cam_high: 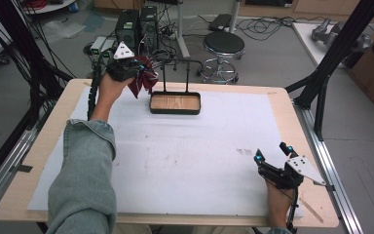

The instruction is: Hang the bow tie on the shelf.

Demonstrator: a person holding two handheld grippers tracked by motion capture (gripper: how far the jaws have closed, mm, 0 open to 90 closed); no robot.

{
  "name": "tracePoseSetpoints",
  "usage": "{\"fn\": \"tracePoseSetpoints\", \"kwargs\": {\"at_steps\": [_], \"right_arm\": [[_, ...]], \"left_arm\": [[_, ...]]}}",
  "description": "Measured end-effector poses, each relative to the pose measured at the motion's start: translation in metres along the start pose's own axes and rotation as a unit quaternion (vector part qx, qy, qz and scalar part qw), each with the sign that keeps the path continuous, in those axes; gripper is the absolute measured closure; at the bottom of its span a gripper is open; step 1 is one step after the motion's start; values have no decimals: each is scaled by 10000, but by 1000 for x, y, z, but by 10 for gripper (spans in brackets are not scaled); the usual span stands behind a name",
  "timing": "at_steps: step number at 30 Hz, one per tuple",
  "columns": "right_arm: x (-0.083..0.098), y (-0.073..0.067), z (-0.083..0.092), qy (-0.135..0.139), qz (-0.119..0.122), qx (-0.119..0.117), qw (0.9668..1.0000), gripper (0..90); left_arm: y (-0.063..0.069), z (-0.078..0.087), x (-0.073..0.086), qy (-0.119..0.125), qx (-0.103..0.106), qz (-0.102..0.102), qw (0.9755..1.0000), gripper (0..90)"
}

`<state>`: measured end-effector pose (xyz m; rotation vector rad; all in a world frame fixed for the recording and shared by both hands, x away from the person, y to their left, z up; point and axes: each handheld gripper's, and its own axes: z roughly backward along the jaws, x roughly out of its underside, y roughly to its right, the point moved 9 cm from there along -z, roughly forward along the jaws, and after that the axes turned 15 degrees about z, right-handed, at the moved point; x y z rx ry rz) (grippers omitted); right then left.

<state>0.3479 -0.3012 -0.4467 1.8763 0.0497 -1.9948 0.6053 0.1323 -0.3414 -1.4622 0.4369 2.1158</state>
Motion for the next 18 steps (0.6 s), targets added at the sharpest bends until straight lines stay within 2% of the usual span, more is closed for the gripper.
{"fn": "tracePoseSetpoints", "kwargs": {"at_steps": [1, 2, 5, 8, 12, 18], "right_arm": [[0, 0, 0, 0, 0, 0, 10000, 103], [0, 0, 0, 3, 7, 2, 10000, 103], [0, 0, 0, -3, 5, 3, 10000, 103], [0, 0, 0, 4, 11, 1, 10000, 103], [0, 0, 0, 2, 5, 3, 10000, 103], [0, 0, 0, -9, 5, 5, 10000, 103]], "left_arm": [[0, 0, 0, 0, 0, 0, 10000, 847], [-1, -3, 5, -27, -94, 37, 9999, 846], [-2, -5, 9, -11, -111, 109, 9999, 844], [-1, -7, 15, -51, -112, 96, 9999, 835], [-2, -8, 17, -34, -133, 203, 9997, 812], [-3, -4, 17, -11, -195, 225, 9996, 733]]}}
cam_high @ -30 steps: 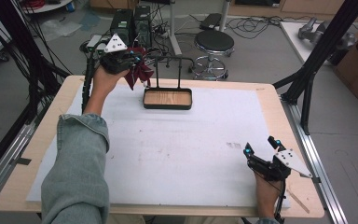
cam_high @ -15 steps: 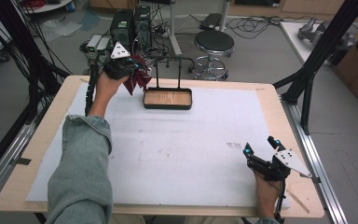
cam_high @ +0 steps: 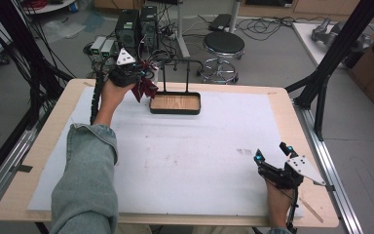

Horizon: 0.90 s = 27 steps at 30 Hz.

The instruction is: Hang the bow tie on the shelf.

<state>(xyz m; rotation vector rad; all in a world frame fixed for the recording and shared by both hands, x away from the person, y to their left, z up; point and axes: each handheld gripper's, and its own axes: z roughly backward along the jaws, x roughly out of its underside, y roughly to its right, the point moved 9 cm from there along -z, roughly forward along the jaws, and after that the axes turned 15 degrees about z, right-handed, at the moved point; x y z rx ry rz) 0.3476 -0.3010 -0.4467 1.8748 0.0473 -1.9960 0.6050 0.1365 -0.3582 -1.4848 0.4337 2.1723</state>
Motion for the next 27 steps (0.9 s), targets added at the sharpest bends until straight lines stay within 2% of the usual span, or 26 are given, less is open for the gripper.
{"fn": "tracePoseSetpoints", "kwargs": {"at_steps": [7, 13, 17, 18, 19, 21, 22, 23, 24, 25, 27], "right_arm": [[0, 0, 0, 2, -2, 7, 10000, 103], [0, 1, 0, 19, -10, 7, 10000, 103], [0, 1, 0, 14, -57, 5, 10000, 103], [0, 1, 0, 22, -48, 13, 10000, 103], [0, 1, 0, 22, -48, 13, 10000, 103], [0, 1, 0, 13, -59, 22, 10000, 103], [0, 2, 0, 27, -43, 22, 10000, 103], [0, 2, 0, 27, -43, 22, 10000, 103], [0, 2, 0, 20, -83, 29, 10000, 103], [0, 2, 0, 20, -83, 29, 10000, 103], [0, 2, 0, 19, -106, 23, 9999, 103]], "left_arm": [[0, 10, 2, 51, 67, 227, 9997, 659], [1, 31, 6, 164, 31, 355, 9992, 611], [4, 52, 7, 340, 11, 488, 9982, 557], [6, 66, 8, 442, 12, 586, 9973, 519], [6, 66, 8, 442, 12, 586, 9973, 508], [9, 79, 10, 535, 22, 715, 9960, 476], [11, 90, 14, 583, 21, 791, 9952, 443], [11, 90, 14, 583, 21, 791, 9952, 429], [16, 105, 18, 678, 64, 901, 9936, 417], [16, 105, 18, 678, 64, 901, 9936, 404], [19, 117, 21, 716, 31, 981, 9926, 382]]}}
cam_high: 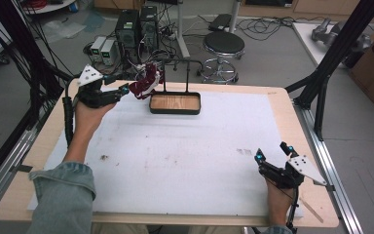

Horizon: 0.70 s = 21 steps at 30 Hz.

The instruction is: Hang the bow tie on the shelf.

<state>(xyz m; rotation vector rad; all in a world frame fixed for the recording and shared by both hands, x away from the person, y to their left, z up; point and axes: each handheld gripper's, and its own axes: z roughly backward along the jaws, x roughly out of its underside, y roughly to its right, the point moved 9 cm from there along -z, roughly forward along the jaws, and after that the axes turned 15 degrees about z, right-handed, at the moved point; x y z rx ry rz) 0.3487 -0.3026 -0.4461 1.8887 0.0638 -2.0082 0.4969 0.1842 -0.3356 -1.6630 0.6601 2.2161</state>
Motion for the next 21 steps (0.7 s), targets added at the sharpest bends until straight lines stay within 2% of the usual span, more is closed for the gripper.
{"fn": "tracePoseSetpoints", "kwargs": {"at_steps": [3, 9, 14, 15, 21], "right_arm": [[0, -1, 0, -4, 43, -18, 10000, 103], [0, -1, 0, -13, 45, -18, 10000, 103], [0, -1, 0, -13, 46, -13, 10000, 103], [1, -1, 0, -21, 51, -15, 10000, 103], [1, -1, 0, -29, 40, -21, 10000, 103]], "left_arm": [[5, 17, 3, 98, 27, 107, 9999, 334], [13, 49, 11, 242, -2, 152, 9996, 266], [17, 65, 21, 346, -35, 221, 9991, 240], [18, 73, 28, 422, -37, 316, 9986, 232], [18, 90, 45, 548, -119, 449, 9974, 203]]}}
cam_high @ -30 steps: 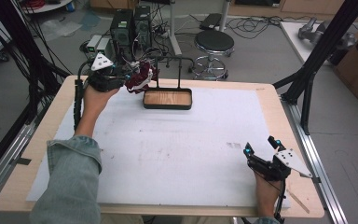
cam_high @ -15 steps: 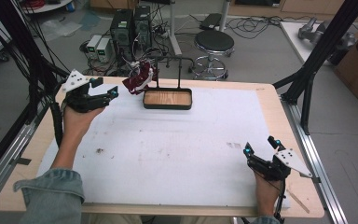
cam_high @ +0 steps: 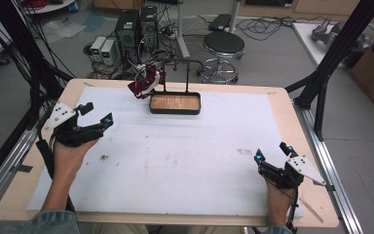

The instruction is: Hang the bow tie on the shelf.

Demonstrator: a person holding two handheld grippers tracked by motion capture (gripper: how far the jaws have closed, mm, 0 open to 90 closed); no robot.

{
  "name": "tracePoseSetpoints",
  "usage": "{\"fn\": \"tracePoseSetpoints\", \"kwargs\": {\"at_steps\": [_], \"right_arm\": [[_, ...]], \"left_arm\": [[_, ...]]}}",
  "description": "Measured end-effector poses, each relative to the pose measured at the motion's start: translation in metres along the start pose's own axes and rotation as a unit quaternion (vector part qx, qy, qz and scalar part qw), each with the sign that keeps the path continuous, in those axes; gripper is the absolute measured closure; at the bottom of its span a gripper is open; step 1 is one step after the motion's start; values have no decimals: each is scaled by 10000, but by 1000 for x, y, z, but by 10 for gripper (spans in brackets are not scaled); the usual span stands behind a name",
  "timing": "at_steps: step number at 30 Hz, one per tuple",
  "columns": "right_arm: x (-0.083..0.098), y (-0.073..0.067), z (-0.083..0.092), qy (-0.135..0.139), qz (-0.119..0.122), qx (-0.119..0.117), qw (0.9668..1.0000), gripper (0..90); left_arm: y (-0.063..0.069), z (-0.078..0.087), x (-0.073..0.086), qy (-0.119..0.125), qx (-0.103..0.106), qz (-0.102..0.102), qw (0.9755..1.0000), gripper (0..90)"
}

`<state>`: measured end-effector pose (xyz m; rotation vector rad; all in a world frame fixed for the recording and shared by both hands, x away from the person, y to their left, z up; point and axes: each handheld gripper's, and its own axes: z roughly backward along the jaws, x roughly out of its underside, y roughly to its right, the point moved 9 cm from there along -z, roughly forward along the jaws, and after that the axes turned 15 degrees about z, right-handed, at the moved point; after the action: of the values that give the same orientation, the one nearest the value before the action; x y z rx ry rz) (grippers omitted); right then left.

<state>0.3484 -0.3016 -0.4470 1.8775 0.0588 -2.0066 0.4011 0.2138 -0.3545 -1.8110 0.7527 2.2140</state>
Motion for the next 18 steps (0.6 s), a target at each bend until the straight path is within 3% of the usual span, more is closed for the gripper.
{"fn": "tracePoseSetpoints", "kwargs": {"at_steps": [6, 18], "right_arm": [[0, 0, 0, -6, 6, -2, 10000, 103], [0, 0, -1, -19, 37, 6, 10000, 103]], "left_arm": [[-8, 28, 20, 122, -286, 70, 9995, 205], [-12, 55, 53, 58, -322, 226, 9992, 206]]}}
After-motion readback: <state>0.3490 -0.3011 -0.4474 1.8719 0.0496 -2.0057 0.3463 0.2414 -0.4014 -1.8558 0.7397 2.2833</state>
